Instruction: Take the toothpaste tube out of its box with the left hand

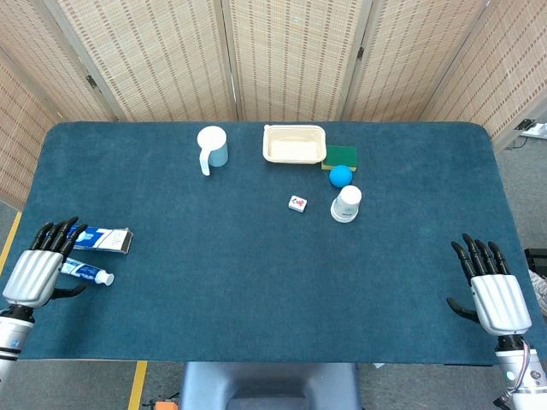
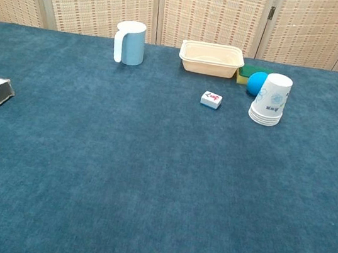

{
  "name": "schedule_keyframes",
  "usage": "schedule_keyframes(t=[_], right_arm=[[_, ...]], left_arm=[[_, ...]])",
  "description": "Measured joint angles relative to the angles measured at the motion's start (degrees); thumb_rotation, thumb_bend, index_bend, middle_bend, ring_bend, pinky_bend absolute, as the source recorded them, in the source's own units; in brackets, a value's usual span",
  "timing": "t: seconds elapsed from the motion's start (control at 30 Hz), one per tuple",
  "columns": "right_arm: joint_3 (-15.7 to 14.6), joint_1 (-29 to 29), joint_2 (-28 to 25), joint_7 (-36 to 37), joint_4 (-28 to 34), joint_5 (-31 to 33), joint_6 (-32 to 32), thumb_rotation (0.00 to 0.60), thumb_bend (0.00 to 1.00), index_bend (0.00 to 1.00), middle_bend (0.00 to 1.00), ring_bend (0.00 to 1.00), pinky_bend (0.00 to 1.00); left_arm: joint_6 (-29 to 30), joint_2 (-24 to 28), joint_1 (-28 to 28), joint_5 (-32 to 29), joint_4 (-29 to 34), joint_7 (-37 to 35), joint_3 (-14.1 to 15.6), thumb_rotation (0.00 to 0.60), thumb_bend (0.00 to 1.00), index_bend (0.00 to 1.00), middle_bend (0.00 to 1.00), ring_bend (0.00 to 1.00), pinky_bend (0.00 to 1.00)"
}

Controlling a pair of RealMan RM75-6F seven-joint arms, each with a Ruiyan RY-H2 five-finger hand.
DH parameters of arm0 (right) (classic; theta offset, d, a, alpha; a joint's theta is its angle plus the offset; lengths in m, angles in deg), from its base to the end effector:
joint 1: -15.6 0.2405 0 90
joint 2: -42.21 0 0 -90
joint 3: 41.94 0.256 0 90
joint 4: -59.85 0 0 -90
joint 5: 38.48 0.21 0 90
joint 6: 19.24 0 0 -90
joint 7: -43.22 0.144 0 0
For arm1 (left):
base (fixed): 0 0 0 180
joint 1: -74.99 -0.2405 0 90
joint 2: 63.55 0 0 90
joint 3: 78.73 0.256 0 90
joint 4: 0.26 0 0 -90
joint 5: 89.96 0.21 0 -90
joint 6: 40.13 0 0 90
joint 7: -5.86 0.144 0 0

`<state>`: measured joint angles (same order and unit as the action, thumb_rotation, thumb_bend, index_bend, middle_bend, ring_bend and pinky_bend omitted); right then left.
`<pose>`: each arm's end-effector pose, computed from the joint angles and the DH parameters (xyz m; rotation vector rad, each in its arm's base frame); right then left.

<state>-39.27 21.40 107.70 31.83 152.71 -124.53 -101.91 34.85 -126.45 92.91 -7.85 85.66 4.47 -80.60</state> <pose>-0.3064 -0.1849 0.1443 1.4778 -0.7959 0.7695 -0.3074 0.2525 0.1595 -1.5606 -0.8336 -0.8366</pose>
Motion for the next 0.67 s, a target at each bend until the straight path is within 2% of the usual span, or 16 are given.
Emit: schedule_keyframes(t=[0.23,0.33,0.67], right_arm=[[0.62,0.18,0.16,-1.12,0.39,2.27,0.95,0.600,0.22,0.00,0.00,0.00,0.00],[0.86,0.17,0.20,-1.43,0.62,2.58,0.82,0.600,0.22,0.00,0.00,0.00,0.00],[0.27,0.35,0.17,-1.64,0.80,1.80,1.34,0.600,0.22,0.00,0.00,0.00,0.00]], left_arm=[[5.55,-4.92,-4.66,-1.35,-8.91,-8.20,-0.03,0.600,0.13,0.00,0.00,0.00,0.00],[6.80,-6.23,-6.44,-2.90,-12.00,-9.22,-0.61,0.600,0.13,0.00,0.00,0.00,0.00],[10.50,-6.98,-8.05,-0.53,-11.06,-7.83,-1.48,0.600,0.13,0.00,0.00,0.00,0.00]])
